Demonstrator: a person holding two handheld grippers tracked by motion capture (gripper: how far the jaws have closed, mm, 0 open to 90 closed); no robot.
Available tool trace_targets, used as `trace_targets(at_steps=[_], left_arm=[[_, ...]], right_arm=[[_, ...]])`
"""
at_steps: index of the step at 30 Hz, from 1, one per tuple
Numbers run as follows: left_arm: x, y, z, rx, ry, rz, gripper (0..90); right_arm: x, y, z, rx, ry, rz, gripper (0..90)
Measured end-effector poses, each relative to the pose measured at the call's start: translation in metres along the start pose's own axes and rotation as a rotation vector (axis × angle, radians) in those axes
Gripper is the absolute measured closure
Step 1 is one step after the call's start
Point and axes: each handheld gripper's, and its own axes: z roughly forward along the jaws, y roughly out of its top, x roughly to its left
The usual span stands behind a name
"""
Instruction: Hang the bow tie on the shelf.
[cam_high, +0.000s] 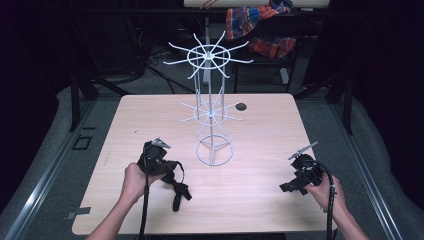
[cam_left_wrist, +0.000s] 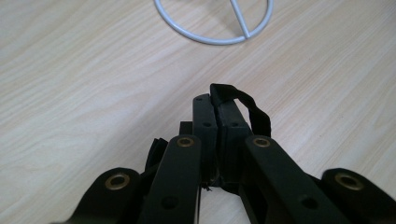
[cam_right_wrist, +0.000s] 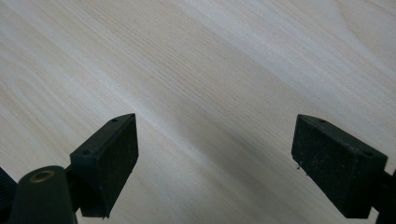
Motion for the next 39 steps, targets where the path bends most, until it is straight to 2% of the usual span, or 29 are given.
trace_targets(at_steps=[5, 11, 13, 20, 25, 26, 39], left_arm=[[0.002, 0.000, -0.007, -0.022, 0.020, -0.010, 88.0], [0.002, 0.002, -0.013, -0.038, 0.037, -0.001, 88.0], [0.002, 0.003, -0.016, -0.041, 0.045, 0.004, 88.1], [0.003, 0.010, -0.027, -0.080, 0.067, 0.014, 88.5], [0.003, 0.013, -0.032, -0.090, 0.069, 0.020, 88.7], [0.003, 0.014, -0.035, -0.109, 0.072, 0.015, 88.7], [0.000, 0.023, -0.052, -0.155, 0.073, 0.025, 88.8]], right_arm=[[0.000, 0.000, 0.000, -0.001, -0.001, 0.002, 14.4], [0.000, 0.000, 0.000, -0.002, -0.011, 0.005, 14.3], [0.000, 0.000, 0.000, -0.002, -0.001, 0.002, 14.3], [0.001, 0.000, -0.001, -0.004, -0.007, 0.000, 14.3], [0.002, 0.000, -0.002, -0.008, -0.019, 0.000, 14.3], [0.002, 0.000, -0.003, 0.001, -0.026, -0.012, 14.3], [0.004, 0.001, -0.003, -0.003, -0.019, -0.019, 14.3]])
